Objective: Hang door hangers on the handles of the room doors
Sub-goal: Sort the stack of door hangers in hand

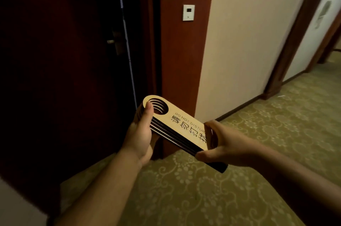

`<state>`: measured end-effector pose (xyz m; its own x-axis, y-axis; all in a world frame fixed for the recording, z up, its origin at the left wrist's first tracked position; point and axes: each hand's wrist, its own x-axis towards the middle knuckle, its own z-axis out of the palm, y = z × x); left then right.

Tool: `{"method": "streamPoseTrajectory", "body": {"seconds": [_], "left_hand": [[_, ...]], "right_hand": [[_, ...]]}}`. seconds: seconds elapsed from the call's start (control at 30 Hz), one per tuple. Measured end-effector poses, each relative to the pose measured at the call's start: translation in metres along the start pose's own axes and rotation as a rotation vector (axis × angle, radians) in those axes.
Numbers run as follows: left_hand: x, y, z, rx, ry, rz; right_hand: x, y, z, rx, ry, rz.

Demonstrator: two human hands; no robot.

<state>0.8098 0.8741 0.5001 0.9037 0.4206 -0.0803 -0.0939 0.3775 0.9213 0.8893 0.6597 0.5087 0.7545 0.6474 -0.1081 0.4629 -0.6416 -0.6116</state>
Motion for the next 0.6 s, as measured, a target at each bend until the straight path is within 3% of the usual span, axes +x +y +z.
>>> {"method": "streamPoseTrajectory", "body": {"seconds": [0.2,0.37,0.6], "left_hand": [[0.09,0.026,-0.028,-0.207,0.23,0.004],[0.132,0.053,-0.056,-0.307,0.435,0.005],[0.155,0.089,-0.1,-0.472,0.618,0.25]], "right_hand": [[0.112,-0.005,-0.017,-0.252,-0.034,-0.16],[0.212,-0.018,-0.013,-0.212,-0.113,-0.331],[0.305,-0.072,0.018,-0.206,-0.249,-0.547]]}}
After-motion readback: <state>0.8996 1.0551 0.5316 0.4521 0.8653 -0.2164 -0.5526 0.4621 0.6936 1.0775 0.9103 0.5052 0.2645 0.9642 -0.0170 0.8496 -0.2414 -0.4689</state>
